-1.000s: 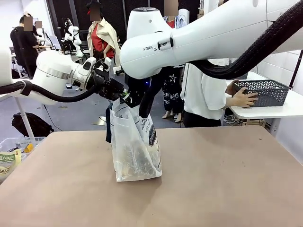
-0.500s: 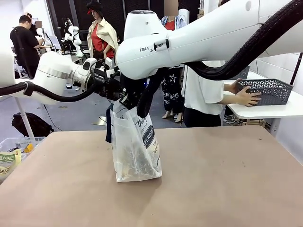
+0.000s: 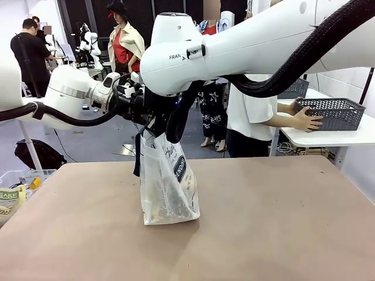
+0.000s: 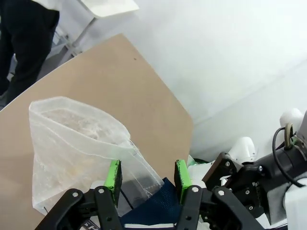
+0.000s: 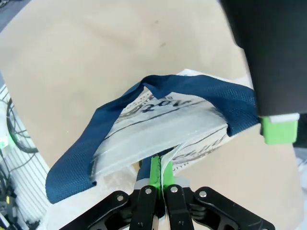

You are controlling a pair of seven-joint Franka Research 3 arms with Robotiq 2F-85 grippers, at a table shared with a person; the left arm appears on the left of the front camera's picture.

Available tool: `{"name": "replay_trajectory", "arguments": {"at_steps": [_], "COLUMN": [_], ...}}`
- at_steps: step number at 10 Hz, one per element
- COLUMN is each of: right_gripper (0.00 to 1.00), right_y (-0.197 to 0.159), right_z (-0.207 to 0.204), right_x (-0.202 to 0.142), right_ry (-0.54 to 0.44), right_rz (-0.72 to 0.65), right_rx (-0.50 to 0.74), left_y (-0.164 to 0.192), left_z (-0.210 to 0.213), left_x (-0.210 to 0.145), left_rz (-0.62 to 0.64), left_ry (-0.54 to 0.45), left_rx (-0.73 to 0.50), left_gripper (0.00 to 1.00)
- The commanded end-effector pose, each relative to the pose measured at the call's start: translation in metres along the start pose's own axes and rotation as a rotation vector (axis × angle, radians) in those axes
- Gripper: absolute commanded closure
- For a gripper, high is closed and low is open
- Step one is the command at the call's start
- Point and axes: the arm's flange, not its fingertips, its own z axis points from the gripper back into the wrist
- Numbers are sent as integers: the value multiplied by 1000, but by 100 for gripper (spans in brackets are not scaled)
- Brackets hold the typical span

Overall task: Transfer purchased items from the store into the shopping bag.
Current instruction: Move the Reusable shopping bag to the right side of the table.

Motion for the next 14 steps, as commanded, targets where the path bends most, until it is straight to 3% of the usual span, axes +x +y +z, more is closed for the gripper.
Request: {"name": "replay_trajectory", "arguments": {"at_steps": [1,7,8,10,11,14], "right_gripper": [100,100,100,100,100,100], "right_y": [-1,7,8,9,10,12], "right_z": [2,0,0,0,0,1], "right_x": [9,17,17,17,17,15], "right_ry": [7,16,17,17,17,9], "right_rz": [62,102,95,97,95,89], "right_rx": [45,51,45,38,37,29], "left_y": [2,3,3,3,4,4], "left_z": [-1,-9,-9,-11,-12,-15], "left_x": [11,16,17,18,18,18], "left_rz": [6,80,94,122,129,152], "left_ry": [-4,18,16,22,28,41], "left_rx": [-33,61,92,153,167,201], "left_gripper": [41,41,53,90,100,100]}}
